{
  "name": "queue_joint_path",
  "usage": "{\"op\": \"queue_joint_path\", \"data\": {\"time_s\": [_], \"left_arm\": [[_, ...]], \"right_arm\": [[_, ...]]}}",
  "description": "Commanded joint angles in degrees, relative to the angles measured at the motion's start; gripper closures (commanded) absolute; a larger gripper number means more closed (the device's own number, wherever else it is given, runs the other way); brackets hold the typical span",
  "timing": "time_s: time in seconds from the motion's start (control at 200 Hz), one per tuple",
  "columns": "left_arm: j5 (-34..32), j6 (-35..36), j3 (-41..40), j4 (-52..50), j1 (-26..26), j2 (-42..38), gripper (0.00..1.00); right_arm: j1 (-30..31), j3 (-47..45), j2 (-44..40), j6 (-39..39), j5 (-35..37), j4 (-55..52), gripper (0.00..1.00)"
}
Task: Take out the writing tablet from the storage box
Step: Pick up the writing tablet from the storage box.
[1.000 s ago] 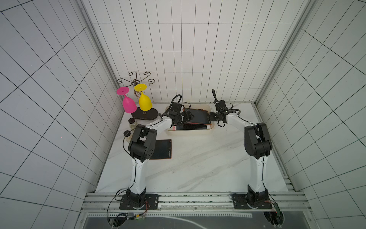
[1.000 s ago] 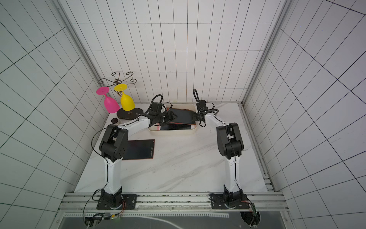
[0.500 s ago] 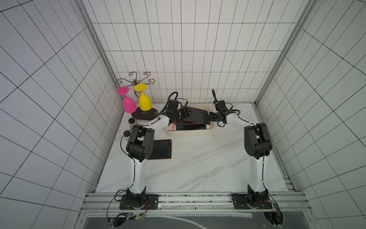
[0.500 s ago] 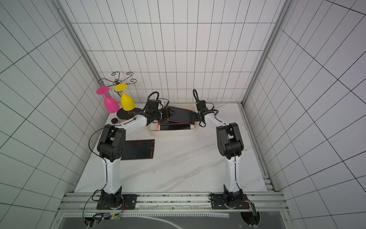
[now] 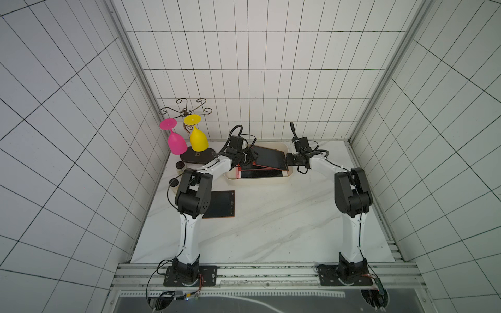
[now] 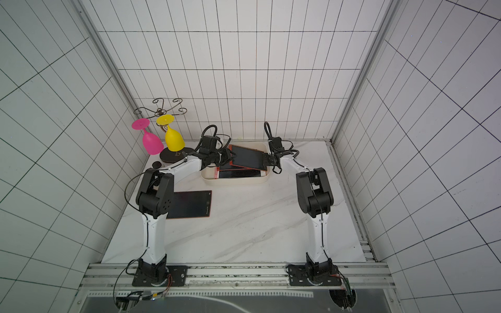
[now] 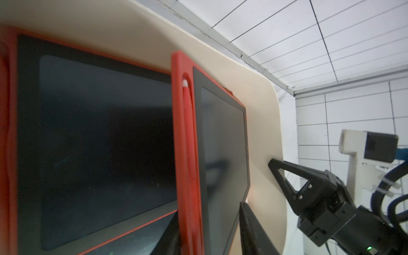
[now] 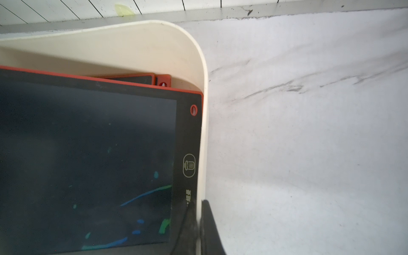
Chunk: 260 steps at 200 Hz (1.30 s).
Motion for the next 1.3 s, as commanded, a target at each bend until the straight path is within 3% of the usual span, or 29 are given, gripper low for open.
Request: {"op": "queue_joint_path", "data": {"time_s": [0.0,0.21,0.32,0.515,1.295], "left_arm": [[0.13,0.42,0.6,0.61,0.26,0.63,0.69],[-0.47,0.91,0.3,-0.17,0.29,0.03,0.84],[-0.75,1.26,0.04,-0.42,0.23,-0.47,1.0],[-0.01,0.49,-1.02,-0.08,0.28,-2.62,1.0],[4.83,-3.36,-10.75,1.26,5.34,-26.58,1.0]], "right_arm": [[0.39,-2.08,-1.83,-0.34,-1.77,2.73,1.0],[0.37,-2.04,-1.96,0.05,-1.16,2.73,1.0],[0.4,-2.11,-2.18,0.25,-0.85,2.65,1.0],[0.32,-1.42,-2.27,0.78,0.18,1.29,1.0],[-0.21,6.43,1.77,2.01,-0.17,-2.28,1.0]]}}
